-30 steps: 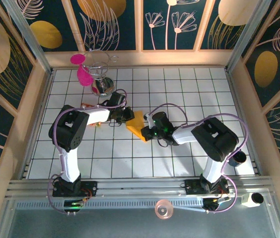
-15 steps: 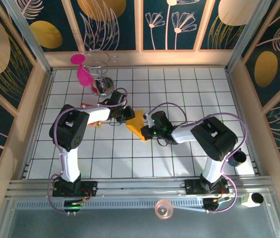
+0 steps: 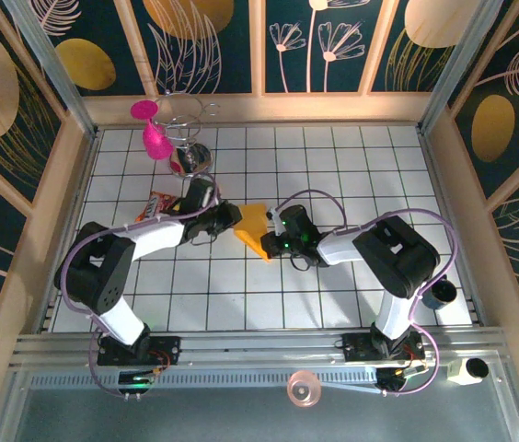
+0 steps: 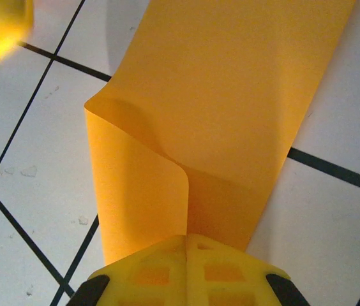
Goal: Fold a paper plane with a square sheet of paper (pick it up from the middle)
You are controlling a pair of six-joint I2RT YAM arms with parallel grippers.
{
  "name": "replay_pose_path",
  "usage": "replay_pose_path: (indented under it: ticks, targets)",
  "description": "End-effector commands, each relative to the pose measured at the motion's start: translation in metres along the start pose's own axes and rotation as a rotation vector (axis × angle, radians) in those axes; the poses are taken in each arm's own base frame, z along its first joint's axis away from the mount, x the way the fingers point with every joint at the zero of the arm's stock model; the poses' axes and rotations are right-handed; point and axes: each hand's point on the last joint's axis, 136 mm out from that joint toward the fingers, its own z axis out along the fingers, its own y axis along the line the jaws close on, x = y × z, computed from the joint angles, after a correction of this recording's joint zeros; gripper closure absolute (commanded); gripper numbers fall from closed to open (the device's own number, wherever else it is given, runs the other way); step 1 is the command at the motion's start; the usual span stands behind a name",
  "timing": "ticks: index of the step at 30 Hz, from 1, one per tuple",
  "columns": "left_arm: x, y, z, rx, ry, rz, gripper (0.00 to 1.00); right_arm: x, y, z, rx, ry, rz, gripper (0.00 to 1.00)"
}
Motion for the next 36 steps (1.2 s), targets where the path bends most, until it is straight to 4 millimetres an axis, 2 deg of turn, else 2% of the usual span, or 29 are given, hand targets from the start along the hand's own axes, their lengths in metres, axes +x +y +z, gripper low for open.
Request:
replay_pose_path:
  ticks: [1, 8, 17, 18, 30, 36]
  targets:
    - [0.013, -0.019, -0.003, 0.11, 0.01, -0.075, 0.84, 0.008, -0.015, 0.004, 0.059, 0.038, 0.054, 1.0]
    - [0.036, -0.02, 0.005, 0.149, 0.057, -0.121, 0.88, 0.011, -0.016, 0.006, 0.059, 0.051, 0.068, 1.0]
    - [0.043, -0.013, 0.018, 0.098, 0.089, -0.133, 0.89, 0.014, -0.017, 0.007, 0.059, 0.062, 0.072, 1.0]
    - [0.045, -0.005, 0.025, 0.067, 0.096, -0.14, 0.89, 0.014, -0.017, 0.007, 0.061, 0.062, 0.071, 1.0]
    - [0.041, 0.001, 0.036, -0.025, 0.092, -0.12, 0.88, 0.016, -0.016, 0.009, 0.053, 0.073, 0.07, 1.0]
    - [0.042, 0.012, 0.036, -0.079, 0.087, -0.139, 0.88, 0.017, -0.017, 0.01, 0.054, 0.079, 0.071, 1.0]
